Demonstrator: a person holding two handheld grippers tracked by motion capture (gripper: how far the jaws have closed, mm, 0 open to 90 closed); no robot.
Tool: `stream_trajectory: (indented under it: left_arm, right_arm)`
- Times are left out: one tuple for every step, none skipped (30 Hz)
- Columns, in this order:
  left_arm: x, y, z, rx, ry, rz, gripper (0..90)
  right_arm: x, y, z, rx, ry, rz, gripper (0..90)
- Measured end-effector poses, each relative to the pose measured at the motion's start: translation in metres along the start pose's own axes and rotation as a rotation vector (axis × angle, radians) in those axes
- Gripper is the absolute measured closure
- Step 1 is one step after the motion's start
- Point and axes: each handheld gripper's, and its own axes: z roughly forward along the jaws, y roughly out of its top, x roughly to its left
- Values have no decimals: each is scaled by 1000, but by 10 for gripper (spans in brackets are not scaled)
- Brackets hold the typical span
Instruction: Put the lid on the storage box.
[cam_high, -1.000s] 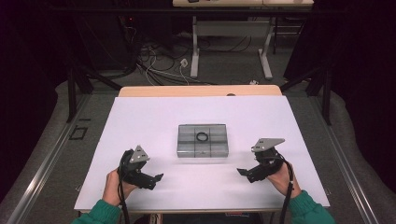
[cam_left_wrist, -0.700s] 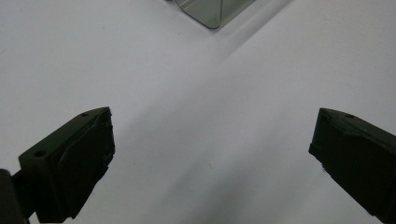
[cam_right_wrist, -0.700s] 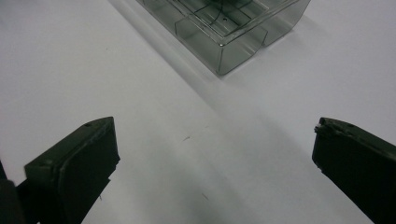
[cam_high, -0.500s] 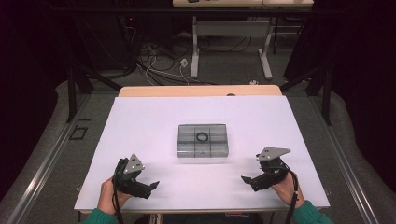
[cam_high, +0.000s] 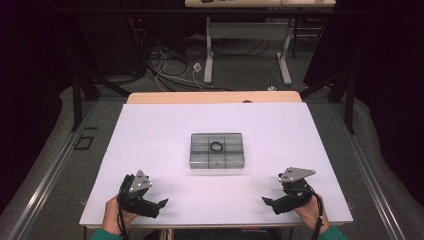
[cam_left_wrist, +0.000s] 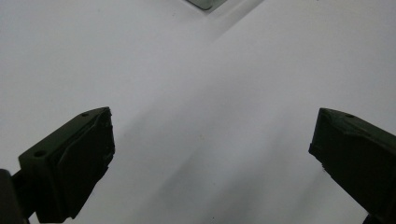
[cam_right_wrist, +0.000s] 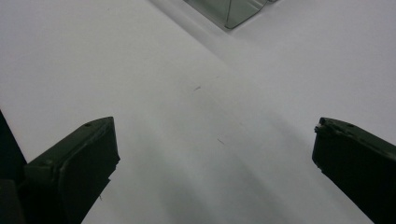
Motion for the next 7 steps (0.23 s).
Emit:
stream_trajectory:
  left_arm:
    - [0, 0, -1, 16, 0, -1, 0]
    - [1, -1, -1, 11, -3, -1, 0]
    - [1, -1, 0, 5, -1, -2, 0]
    - [1, -1, 0, 4, -5, -8, 0]
    - [1, -1, 0, 7, -4, -6, 0]
    - [1, -1, 1, -6, -2, -9, 0]
    - [1, -1, 1, 0, -3, -8, 0]
  right_arm:
    - [1, -2, 0, -9, -10, 8, 0]
    - [1, -3, -1, -1, -2, 1, 0]
    - [2, -4, -1, -3, -8, 10, 0]
    - [2, -5, -1, -3, -4, 5, 0]
    - [3, -6, -2, 2, -9, 12, 0]
    - [2, -7, -2, -1, -10, 3, 0]
    - [2, -7, -3, -4, -8, 13, 0]
